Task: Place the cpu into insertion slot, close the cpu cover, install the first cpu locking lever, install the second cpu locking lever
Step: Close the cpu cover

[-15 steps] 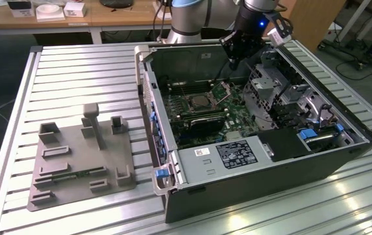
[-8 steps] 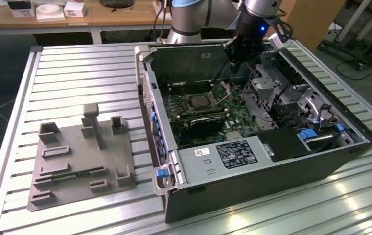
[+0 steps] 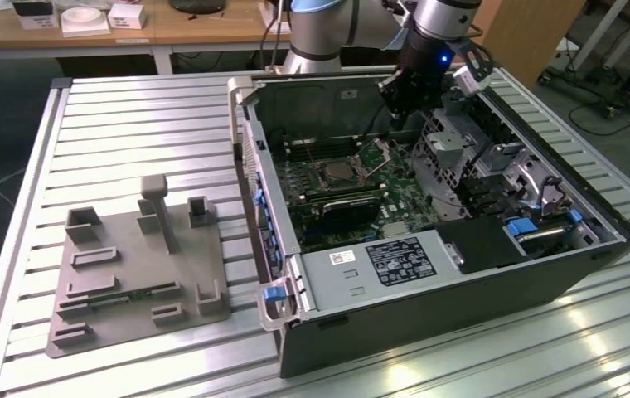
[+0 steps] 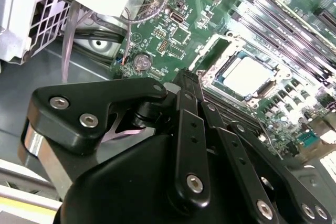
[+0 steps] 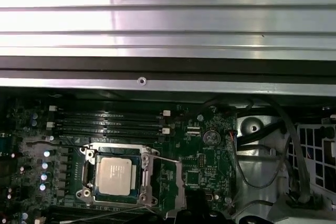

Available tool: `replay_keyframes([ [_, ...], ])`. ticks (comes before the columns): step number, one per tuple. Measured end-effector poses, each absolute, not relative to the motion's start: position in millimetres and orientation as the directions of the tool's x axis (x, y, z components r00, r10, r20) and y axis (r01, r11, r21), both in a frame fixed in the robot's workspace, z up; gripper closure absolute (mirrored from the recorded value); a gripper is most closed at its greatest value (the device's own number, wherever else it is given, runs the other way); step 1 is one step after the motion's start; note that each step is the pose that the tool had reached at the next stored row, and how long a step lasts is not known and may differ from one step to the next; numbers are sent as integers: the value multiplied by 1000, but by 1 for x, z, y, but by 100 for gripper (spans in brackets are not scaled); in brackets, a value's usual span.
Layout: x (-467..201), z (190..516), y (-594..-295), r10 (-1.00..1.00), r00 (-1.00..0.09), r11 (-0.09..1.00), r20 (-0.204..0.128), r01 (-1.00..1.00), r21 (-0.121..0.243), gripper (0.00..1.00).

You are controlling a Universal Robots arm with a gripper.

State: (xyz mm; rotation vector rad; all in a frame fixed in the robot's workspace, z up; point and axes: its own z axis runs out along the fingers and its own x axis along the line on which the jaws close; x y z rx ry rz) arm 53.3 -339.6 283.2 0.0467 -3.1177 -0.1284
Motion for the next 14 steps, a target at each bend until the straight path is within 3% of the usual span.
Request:
replay_keyframes([
  [14, 58, 265, -341, -35, -999, 996, 22, -33, 83, 89],
])
